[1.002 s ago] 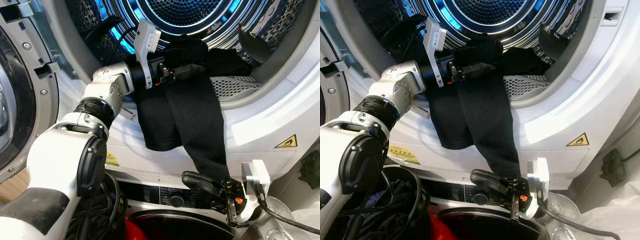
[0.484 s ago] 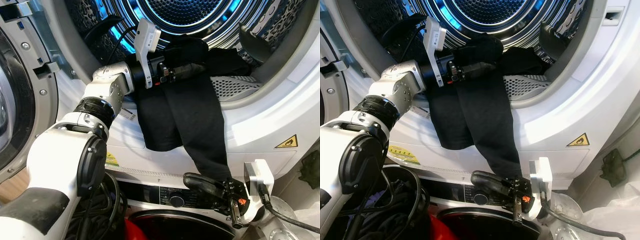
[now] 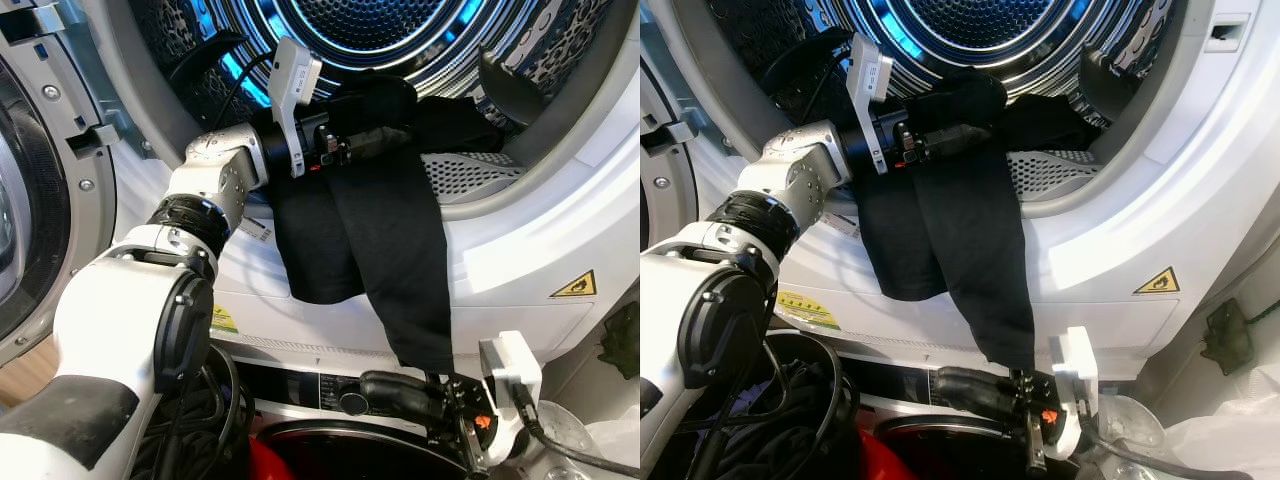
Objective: Clothes washing
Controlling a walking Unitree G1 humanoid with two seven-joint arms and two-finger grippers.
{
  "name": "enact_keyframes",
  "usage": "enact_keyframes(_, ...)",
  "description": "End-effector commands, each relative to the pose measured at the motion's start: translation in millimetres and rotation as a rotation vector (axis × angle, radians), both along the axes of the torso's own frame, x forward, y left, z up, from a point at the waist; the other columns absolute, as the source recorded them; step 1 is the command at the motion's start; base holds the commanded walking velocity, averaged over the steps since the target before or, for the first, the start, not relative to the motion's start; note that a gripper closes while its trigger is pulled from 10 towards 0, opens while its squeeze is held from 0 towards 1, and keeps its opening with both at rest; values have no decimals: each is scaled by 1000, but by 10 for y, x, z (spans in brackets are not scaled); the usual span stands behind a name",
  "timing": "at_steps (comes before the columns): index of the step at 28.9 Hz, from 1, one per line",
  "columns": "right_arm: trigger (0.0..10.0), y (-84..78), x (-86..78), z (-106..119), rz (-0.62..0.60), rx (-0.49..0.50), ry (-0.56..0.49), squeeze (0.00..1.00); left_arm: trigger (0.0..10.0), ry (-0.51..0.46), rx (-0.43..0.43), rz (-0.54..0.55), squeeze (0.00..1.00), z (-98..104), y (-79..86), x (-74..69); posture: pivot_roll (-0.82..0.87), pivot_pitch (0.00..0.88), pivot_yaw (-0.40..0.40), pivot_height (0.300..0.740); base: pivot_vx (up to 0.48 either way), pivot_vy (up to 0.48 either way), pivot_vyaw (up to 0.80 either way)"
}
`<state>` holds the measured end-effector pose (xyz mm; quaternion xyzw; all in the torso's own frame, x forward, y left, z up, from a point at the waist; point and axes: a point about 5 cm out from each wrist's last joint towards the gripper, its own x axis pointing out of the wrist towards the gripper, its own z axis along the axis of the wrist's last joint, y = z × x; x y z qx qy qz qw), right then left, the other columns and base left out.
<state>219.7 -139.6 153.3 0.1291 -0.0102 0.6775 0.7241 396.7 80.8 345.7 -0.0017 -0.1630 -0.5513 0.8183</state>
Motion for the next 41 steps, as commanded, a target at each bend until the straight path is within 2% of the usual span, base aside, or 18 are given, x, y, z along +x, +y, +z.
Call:
enact_keyframes(1,10000,35,-104,-113,95,-142,0,0,10000,-6,6,-2,1000,20,38,-4,3,0,94,740,0,0,0)
enact_keyframes(2,10000,35,-104,-113,95,-142,0,0,10000,-6,6,-2,1000,20,38,-4,3,0,94,740,0,0,0)
enact_keyframes(5,10000,1,-277,-449,227,-395,63,0,10000,-6,2,-3,1000,18,31,-4,3,0,85,740,0,0,0)
enact_keyframes(7,10000,-11,-317,-559,254,-465,68,0,10000,-6,0,-4,1000,16,25,-5,4,0,83,740,0,0,0)
enact_keyframes(14,10000,46,-346,-760,278,-513,122,0,10000,-6,-3,-3,1000,14,24,-4,16,0,75,740,0,0,0)
enact_keyframes(20,10000,25,-385,-864,290,-539,143,0,10000,-10,-7,4,1000,35,42,-2,14,0,72,740,0,0,0)
enact_keyframes(26,10000,-11,-358,-985,233,-552,177,0,10000,-12,-9,6,1000,37,44,-2,14,0,70,740,0,0,0)
enact_keyframes(29,10000,-2,-235,-1113,71,-519,227,0,10000,-13,-9,6,1000,29,42,-2,18,0,65,740,0,0,0)
enact_keyframes(31,10000,13,-139,-1244,-65,-487,306,0,10000,-13,-9,4,1000,19,37,-3,23,0,60,740,0,0,0)
enact_keyframes(35,10000,64,-43,-1459,-243,-455,434,0,10000,-14,-8,-2,1000,17,27,-6,25,0,61,740,0,0,0)
enact_keyframes(37,10000,70,46,-1627,-413,-488,528,0,10000,-15,-9,-2,1000,27,20,-7,28,0,62,740,0,0,0)
enact_keyframes(38,10000,70,62,-1656,-444,-496,541,0,10000,-15,-10,-2,1000,29,21,-7,28,0,62,740,0,0,0)
enact_keyframes(39,10000,42,109,-1758,-571,-511,619,0,10000,-16,-11,-3,1000,31,17,-8,26,0,62,740,0,0,0)
enact_keyframes(40,10000,37,117,-1785,-601,-515,639,0,10000,-16,-12,-3,1000,32,16,-8,26,0,62,740,0,0,0)
enact_keyframes(41,10000,-6,134,-1854,-694,-575,653,0,10000,-16,-13,-3,1000,35,15,-8,25,0,66,740,0,0,0)
